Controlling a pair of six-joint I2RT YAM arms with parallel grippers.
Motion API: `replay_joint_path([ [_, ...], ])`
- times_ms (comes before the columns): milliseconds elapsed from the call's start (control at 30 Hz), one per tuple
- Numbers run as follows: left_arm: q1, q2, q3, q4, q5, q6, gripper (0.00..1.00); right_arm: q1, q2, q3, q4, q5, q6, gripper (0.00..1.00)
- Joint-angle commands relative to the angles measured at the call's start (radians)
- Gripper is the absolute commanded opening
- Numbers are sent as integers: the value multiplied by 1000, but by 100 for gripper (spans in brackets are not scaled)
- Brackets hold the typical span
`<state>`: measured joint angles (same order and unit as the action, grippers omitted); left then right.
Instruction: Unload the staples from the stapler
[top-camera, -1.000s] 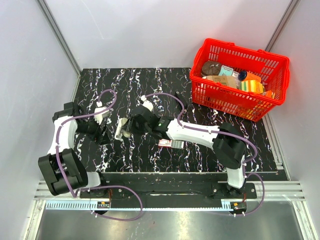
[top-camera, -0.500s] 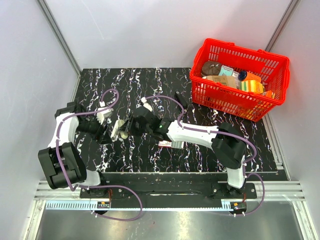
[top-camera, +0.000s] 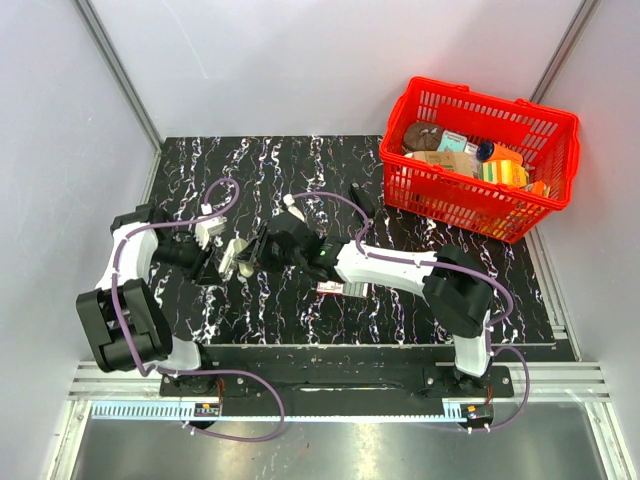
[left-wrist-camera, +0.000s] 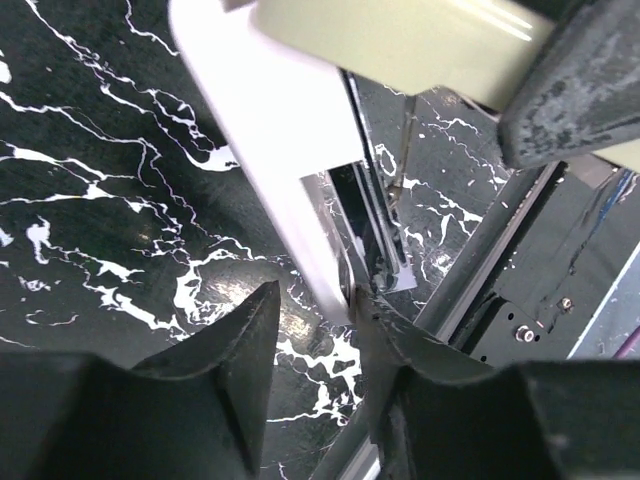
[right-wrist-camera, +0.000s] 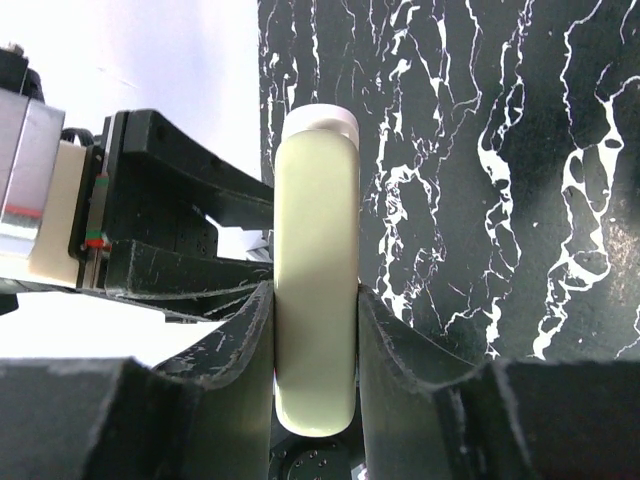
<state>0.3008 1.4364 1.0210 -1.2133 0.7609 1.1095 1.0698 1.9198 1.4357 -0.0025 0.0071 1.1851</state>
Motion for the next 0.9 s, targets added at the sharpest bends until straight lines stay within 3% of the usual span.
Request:
replay_joint_path([
  [0, -3, -62, 13, 18, 64, 52, 27, -7, -62, 2, 88, -55, 36, 0],
  [67, -3, -73, 4, 58, 45, 41, 3, -7, -64, -15, 99, -67, 44, 0],
  [100, -2, -80, -4, 75, 35, 35, 0, -7, -65, -27, 101, -71, 45, 0],
  [267, -3, -85, -25, 103, 29, 36, 0, -7, -73, -78, 118, -107, 9, 0],
  [433, -11, -119, -53, 173, 3, 18, 0, -7, -64, -104, 55, -111, -129, 0],
  [700, -51, -189, -165, 478, -156, 16, 0, -14, -5, -58, -68, -139, -363, 0],
  [867, -84, -206, -202, 671, -225, -56, 0, -14, -18, -31, -126, -76, -487, 0],
])
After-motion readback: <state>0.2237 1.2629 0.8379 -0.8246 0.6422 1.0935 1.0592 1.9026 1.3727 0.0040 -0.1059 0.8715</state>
